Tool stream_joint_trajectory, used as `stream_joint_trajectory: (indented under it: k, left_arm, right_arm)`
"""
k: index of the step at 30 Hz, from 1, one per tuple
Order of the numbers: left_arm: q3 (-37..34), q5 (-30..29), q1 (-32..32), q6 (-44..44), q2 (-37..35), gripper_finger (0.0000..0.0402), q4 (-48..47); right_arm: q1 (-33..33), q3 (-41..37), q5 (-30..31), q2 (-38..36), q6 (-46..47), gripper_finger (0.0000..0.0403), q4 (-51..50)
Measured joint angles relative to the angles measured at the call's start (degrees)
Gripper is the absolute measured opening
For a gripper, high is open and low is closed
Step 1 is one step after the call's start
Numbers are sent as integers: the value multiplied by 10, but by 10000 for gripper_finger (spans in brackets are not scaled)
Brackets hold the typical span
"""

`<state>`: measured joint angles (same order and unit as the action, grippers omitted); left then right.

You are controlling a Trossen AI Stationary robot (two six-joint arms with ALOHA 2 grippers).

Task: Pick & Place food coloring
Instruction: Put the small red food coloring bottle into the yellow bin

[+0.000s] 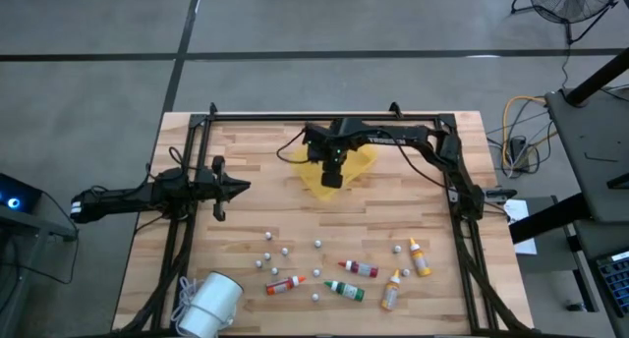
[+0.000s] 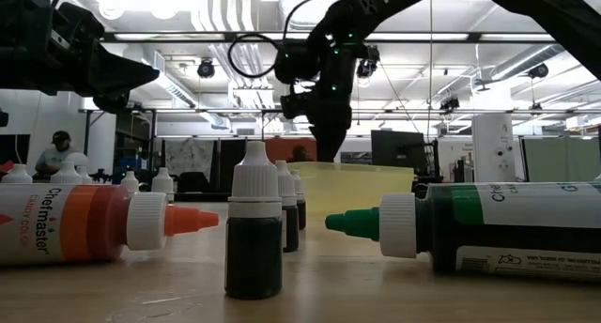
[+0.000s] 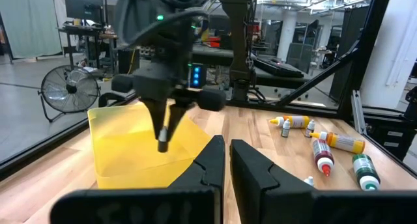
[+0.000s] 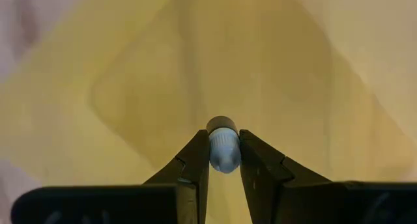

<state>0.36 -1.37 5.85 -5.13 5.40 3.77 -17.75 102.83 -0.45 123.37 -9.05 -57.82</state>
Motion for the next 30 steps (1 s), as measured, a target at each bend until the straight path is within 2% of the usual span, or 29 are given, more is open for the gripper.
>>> stream_joint_trajectory:
  k: [5,10,30]
  left_arm:
    - [0,0,0,0,0,0,0]
    - [0,0,0,0,0,0,0]
    - [0,0,0,0,0,0,0]
  right_arm:
    - [-22,0,-1,0,30,59,-7]
    - [-38,-7,-28,0,48,59,-5]
    - [-73,-25,-21,5,62,59,47]
